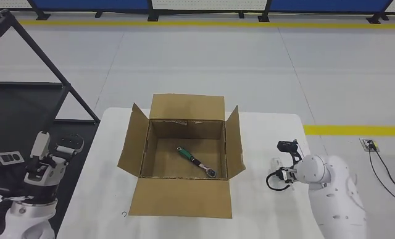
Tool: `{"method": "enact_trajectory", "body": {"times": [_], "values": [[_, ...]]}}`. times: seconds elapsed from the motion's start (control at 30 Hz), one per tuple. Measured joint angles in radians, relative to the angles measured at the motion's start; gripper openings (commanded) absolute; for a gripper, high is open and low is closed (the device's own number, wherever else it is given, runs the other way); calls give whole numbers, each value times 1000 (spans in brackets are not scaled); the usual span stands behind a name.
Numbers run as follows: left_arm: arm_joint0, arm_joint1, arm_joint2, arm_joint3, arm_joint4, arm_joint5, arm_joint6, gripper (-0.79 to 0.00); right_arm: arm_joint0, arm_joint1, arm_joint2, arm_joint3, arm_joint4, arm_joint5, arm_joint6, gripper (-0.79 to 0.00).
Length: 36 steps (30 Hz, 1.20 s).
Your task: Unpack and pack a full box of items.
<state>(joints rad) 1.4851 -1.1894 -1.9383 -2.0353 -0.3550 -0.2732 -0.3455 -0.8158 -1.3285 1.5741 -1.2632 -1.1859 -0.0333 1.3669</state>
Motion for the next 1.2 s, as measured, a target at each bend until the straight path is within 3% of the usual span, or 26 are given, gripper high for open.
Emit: {"method": "enact_trajectory", "body": {"times": [0.17,0.4,0.67,0.9,1.2], "values": [[0,0,-2,1,-1,-2,1,0,-18,6,22,-123,49,4,-55,-785],[0,1,-3,4,-9,-7,-2,0,-71,7,-16,-509,101,33,-68,-785],[29,-2,-48,18,-47,-29,30,0,19,-3,-232,-753,-8,49,-97,-785],[60,-6,-87,22,-80,-53,52,0,165,-28,-436,-734,30,13,-109,-785],[90,-9,-130,32,-116,-70,60,0,409,-97,-727,-418,149,-12,-109,-785]]}}
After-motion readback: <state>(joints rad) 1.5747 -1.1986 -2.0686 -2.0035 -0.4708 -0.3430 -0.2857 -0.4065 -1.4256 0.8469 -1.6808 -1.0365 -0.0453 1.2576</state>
